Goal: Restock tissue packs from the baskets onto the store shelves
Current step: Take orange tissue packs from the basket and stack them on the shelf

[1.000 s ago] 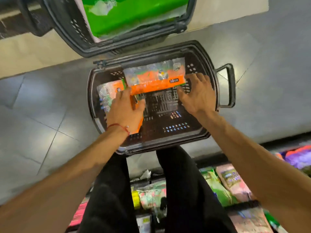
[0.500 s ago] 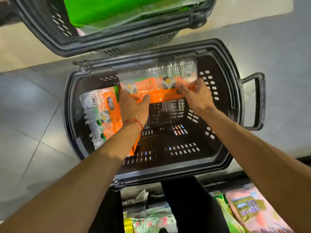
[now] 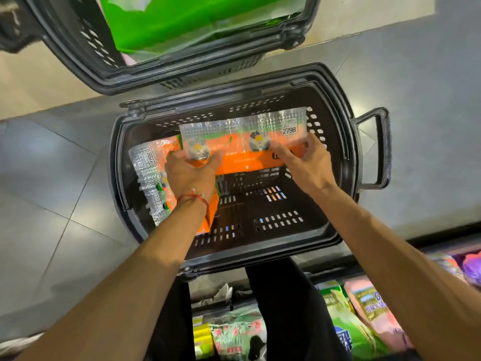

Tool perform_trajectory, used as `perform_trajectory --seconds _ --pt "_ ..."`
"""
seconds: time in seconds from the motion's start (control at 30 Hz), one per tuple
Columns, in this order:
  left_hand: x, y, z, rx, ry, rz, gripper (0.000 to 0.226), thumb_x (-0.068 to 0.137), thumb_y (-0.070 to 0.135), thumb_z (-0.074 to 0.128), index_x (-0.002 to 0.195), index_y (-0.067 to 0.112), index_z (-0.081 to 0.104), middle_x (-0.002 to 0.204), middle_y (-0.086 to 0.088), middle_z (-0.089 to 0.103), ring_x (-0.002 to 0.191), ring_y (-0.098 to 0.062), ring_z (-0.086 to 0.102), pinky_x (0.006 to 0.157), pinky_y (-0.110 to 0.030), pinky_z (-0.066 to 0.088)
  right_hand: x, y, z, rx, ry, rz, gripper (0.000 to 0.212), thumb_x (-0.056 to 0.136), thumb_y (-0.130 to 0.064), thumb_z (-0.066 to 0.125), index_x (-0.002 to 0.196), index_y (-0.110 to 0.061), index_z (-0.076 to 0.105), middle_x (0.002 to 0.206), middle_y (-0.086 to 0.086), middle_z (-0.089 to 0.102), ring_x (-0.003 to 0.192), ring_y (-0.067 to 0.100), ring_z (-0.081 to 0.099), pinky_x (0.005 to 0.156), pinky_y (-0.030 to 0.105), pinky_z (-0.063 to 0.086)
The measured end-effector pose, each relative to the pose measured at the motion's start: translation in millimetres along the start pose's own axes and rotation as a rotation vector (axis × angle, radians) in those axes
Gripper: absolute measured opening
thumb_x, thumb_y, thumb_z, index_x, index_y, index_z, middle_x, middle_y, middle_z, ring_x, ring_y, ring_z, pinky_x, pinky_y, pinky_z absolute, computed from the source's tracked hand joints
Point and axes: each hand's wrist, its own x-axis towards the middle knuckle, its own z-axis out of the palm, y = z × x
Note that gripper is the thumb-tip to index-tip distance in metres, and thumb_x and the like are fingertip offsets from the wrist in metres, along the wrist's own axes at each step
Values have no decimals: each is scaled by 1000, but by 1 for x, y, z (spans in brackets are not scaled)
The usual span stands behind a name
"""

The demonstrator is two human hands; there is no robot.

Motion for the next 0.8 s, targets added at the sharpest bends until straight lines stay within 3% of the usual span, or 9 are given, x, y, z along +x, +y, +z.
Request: perform_trajectory --seconds 0.07,0.17,0.3,0.43,0.5,0.6,0.7,0.8 --pt "-15 10 -17 -36 -10 -24 78 43 85 76 96 28 64 105 -5 69 95 -21 67 88 -43 57 -25 -8 -7 -5 38 23 68 88 -63 75 132 -13 62 121 -3 72 106 11 68 85 14 53" --pt "-41 24 -46 -51 -25 -51 91 53 75 81 116 10 65 108 -12 66 92 -20 63 88 -41 56 -70 -26 -12 18 104 50 66 89 -63 75 130 -16 57 125 2 68 111 17 67 89 28 57" --pt "-83 29 -99 -100 -46 -39 64 59 64 87 93 18 59 100 -10 61 87 -24 59 87 -45 55 -141 -60 -26 135 142 80 55 88 -47 82 123 -28 44 127 1 62 113 16 62 85 17 50" --pt "-124 33 -150 -156 -88 -3 46 68 41 93 88 20 56 98 -3 63 87 -20 61 82 -37 56 -195 -86 -44 250 135 105 60 84 -37 89 125 -27 47 123 -3 66 110 9 66 91 25 59" --pt "-136 35 -167 -178 -80 3 43 73 33 92 90 18 56 94 1 61 83 -16 60 76 -32 57 -211 -97 -49 263 146 101 61 83 -35 90 126 -26 48 122 -4 67 109 7 67 90 22 59" --pt "-144 33 -185 -200 -72 10 41 73 33 92 89 24 55 99 3 65 89 -13 65 82 -41 60 -225 -113 -55 273 148 86 63 83 -35 90 129 -24 49 123 -3 67 110 8 68 86 21 59" --pt "-149 38 -200 -209 -32 38 43 69 42 93 87 33 55 103 -1 67 93 -16 67 83 -42 60 -232 -126 -57 294 140 87 59 82 -36 90 125 -27 50 119 -7 68 106 6 69 88 28 60" --pt "-148 46 -214 -203 -6 70 42 72 35 92 87 32 53 98 2 66 86 -10 64 81 -36 58 -236 -135 -52 284 118 91 59 81 -41 91 124 -27 52 119 -5 69 109 12 69 93 36 61"
